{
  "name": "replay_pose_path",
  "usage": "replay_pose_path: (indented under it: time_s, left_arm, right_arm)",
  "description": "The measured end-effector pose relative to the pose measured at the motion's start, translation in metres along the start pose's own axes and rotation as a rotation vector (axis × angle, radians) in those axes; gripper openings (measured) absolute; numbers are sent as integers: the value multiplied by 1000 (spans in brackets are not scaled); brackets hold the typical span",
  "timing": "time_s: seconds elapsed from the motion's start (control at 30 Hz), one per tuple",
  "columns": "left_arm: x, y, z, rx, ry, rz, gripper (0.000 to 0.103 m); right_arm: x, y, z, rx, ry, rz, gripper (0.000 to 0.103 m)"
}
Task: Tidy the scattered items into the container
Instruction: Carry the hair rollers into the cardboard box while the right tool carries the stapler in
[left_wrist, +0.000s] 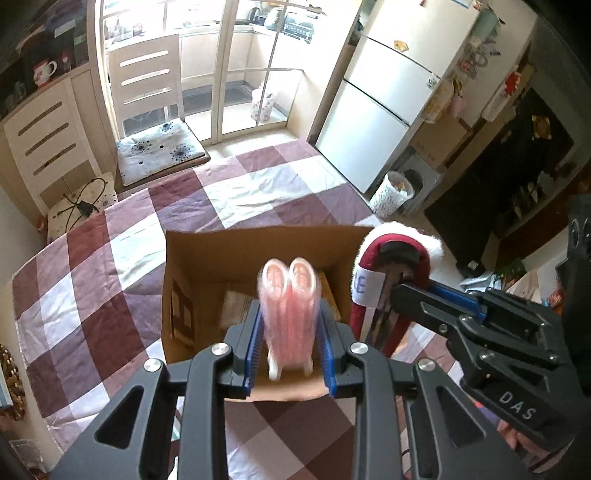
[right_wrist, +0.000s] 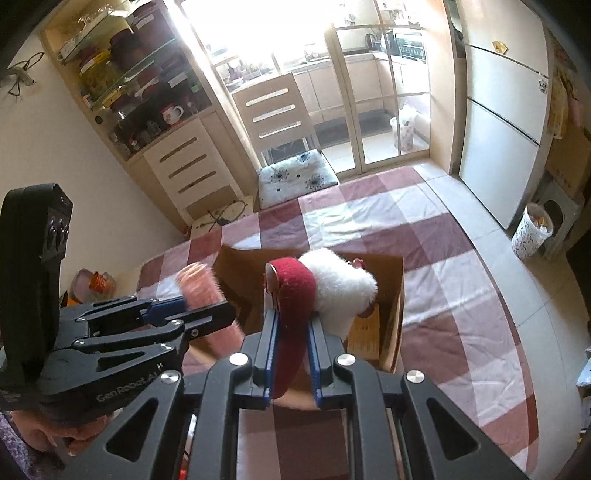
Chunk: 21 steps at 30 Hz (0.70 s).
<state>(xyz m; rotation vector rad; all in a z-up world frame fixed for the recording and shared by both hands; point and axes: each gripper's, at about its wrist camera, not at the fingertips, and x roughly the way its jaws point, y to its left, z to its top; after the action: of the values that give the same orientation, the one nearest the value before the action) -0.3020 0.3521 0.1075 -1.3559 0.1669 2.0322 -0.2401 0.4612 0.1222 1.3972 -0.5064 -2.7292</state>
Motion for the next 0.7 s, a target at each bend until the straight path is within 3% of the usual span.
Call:
replay_pose_path:
  time_s: [0.27,0.7]
  left_arm:
    - [21,10,21,-21,15,8,28]
    - [63,32,-6,-38,83,79,28]
  right_arm:
    - [32,-5,17,-6,26,-20,15]
    - [80,-10,-1,-25,136,-36,15]
